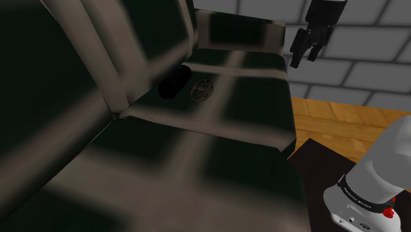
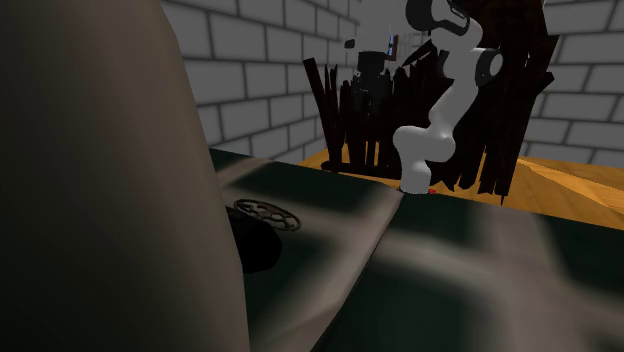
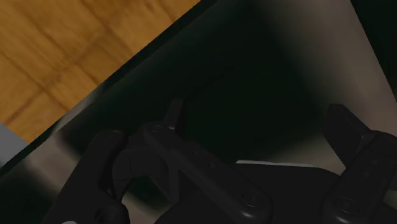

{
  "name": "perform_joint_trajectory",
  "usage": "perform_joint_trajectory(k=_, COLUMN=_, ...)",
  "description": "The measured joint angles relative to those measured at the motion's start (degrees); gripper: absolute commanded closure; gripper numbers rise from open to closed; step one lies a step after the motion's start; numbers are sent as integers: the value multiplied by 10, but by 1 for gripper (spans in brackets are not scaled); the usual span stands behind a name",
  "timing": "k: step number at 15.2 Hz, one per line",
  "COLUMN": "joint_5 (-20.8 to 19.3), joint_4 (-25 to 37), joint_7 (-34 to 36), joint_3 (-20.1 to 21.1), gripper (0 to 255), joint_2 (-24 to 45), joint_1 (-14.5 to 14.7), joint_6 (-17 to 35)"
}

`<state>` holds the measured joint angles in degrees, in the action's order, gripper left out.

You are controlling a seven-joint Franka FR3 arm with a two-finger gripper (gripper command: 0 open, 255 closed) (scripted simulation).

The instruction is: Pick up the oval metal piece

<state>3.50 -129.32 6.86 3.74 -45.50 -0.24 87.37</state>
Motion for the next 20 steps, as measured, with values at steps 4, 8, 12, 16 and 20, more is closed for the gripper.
perform_joint_trajectory(k=4, joint_5=16, joint_4=-7, joint_7=46, joint_3=26, gripper=0, joint_2=20, joint_1=-5, joint_6=31)
perform_joint_trajectory(k=8, joint_5=42, joint_4=-8, joint_7=136, joint_3=76, gripper=0, joint_2=64, joint_1=-16, joint_6=87)
perform_joint_trajectory(k=12, joint_5=54, joint_4=16, joint_7=224, joint_3=123, gripper=0, joint_2=131, joint_1=-33, joint_6=142)
perform_joint_trajectory(k=16, joint_5=53, joint_4=41, joint_7=316, joint_3=169, gripper=0, joint_2=197, joint_1=-51, joint_6=194)
perform_joint_trajectory(k=20, joint_5=30, joint_4=87, joint_7=408, joint_3=209, gripper=0, joint_2=285, joint_1=-73, joint_6=243)
